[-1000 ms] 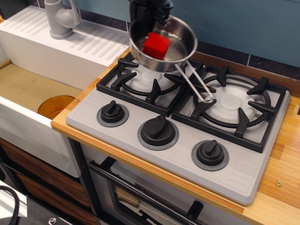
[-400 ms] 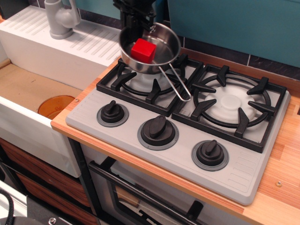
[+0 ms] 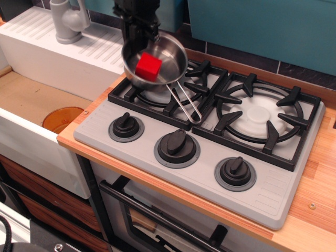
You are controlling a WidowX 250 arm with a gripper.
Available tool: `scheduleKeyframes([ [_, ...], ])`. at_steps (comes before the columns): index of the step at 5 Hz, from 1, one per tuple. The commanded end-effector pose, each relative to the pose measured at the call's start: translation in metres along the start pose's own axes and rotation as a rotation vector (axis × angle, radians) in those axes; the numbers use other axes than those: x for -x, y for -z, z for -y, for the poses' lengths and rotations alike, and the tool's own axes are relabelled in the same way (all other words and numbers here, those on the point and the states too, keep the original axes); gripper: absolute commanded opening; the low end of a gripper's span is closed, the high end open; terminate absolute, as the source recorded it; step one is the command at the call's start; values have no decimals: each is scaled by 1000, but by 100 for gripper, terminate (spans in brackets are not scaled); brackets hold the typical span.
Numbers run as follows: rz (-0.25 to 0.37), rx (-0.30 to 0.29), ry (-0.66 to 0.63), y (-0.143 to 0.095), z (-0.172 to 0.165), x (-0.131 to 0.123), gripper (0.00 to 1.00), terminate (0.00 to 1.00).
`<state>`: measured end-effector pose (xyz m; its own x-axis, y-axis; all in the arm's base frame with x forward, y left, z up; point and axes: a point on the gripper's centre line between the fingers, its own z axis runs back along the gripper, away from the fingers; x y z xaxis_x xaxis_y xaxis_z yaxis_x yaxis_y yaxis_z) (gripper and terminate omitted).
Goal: Put redcube in pan and put pan on stove
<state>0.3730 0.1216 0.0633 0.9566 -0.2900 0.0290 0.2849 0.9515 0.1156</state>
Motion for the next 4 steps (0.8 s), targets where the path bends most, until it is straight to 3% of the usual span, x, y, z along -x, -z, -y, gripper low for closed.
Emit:
scheduleKeyframes([
  [1,30,-28,-31,-29,15,-2,100,0],
  [4,-25,-36,-42,-67,26,2,100,0],
])
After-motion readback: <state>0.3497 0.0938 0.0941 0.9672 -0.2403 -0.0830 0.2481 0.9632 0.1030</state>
